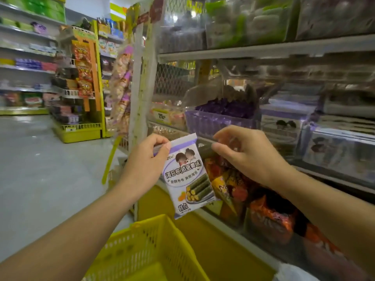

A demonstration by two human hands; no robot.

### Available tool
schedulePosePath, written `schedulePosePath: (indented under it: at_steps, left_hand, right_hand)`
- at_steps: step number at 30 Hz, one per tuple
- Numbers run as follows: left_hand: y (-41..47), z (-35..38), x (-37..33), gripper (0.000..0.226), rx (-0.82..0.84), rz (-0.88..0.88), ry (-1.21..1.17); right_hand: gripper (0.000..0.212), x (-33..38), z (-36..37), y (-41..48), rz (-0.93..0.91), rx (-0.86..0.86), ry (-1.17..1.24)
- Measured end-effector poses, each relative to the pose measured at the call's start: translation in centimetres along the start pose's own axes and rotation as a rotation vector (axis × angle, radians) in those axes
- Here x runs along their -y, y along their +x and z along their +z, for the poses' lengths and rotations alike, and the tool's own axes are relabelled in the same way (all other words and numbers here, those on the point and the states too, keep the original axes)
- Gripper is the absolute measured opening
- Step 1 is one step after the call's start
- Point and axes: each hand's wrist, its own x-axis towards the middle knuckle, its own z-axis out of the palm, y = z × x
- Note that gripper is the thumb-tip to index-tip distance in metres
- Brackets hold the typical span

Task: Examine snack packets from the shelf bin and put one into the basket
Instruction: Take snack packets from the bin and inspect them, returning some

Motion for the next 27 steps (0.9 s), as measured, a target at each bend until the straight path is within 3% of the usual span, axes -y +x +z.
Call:
schedulePosePath:
  at_steps: [3, 7, 12, 17, 23, 27]
  left_hand:
    - [-1.0, -1.1, 1.8, 0.02, 0.009, -0.054, -0.015]
    - [-1.9, -2.2, 4.5, 0.017, 0.012, -0.133, -0.06]
    - [-1.8, -2.4, 7.8, 0.011, -0.043, -0.349, -0.362]
    - [-2.5, -1.2, 10.4, 0.012, 0.129, -0.579, -0.558]
    - [-3.7, -0.2, 11.6, 0.019, 0.183, -0.593, -0.648]
    - [-4.4, 0.0, 11.8, 0.026, 0.225, -0.563, -0.624]
  right_hand:
    - [0.063, 0.9, 5.4, -0.5, 0.146, 0.295, 0.321]
    - [0.02, 0.9, 11.0, -0.4, 0.186, 0.381, 0.727]
    - [0.014, 0.0, 15.7, 0.3, 0.307, 0.373, 0.961]
    - [0.02, -1.2, 19.7, -0.9, 0.461, 0.267, 1.09]
    - [0.036, -3.4, 20.2, -1.7, 0.447, 0.417, 1.112]
    - [0.024, -3.7, 19.9, -2.2, 0.446, 0.475, 1.142]
